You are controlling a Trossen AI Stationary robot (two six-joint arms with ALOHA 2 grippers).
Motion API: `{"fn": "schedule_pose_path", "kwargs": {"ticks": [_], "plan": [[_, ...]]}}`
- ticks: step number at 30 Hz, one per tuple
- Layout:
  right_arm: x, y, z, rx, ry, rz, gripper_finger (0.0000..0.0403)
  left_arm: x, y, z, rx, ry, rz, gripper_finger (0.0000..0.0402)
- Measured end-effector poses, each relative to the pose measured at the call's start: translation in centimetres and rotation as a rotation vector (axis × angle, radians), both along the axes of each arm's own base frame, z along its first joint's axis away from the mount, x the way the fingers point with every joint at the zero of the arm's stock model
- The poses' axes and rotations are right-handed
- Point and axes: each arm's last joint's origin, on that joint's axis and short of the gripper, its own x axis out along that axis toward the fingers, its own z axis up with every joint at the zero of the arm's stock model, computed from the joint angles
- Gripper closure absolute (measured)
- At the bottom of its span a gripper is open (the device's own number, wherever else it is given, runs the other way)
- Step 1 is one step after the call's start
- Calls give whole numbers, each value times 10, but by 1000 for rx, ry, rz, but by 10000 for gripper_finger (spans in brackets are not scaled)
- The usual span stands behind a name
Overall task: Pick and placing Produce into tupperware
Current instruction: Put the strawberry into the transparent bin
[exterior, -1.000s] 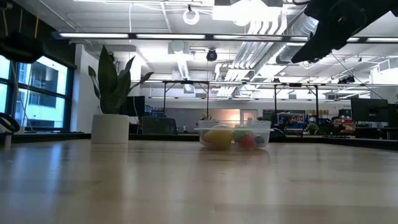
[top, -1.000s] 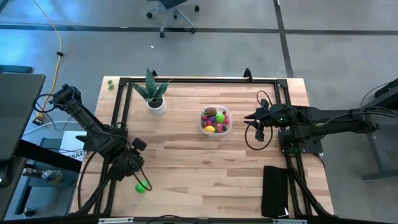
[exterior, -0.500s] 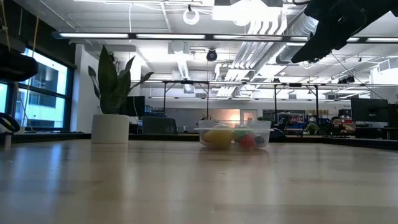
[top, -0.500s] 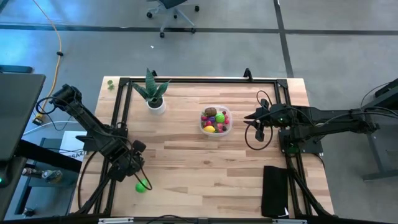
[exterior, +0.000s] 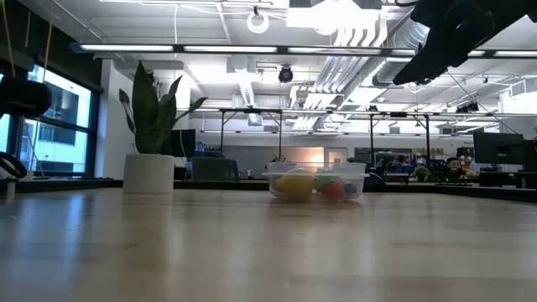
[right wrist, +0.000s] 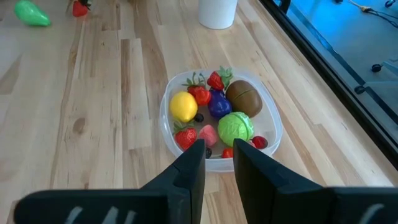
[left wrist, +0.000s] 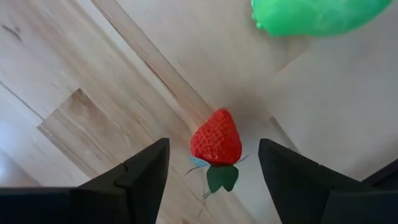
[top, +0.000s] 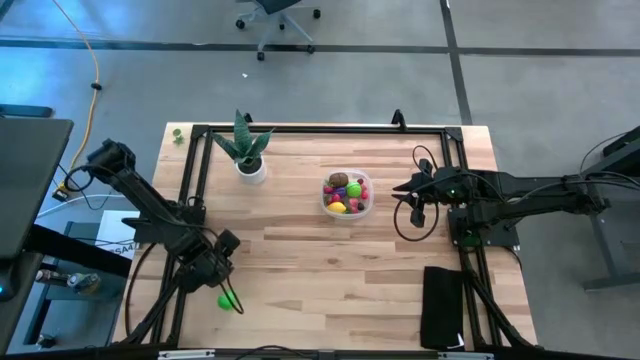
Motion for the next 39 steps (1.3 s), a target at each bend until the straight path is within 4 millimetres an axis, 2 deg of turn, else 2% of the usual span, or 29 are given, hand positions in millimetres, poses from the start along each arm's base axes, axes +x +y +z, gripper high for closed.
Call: {"fn": "schedule_pose_path", "kwargs": {"ticks": [15,39], "plan": [[0,0,0,0,0,0,329,6,-5,-20,61,87,-78,166],[0,0,0,0,0,0,329,10,-8,-26,69,88,-148,255]]}}
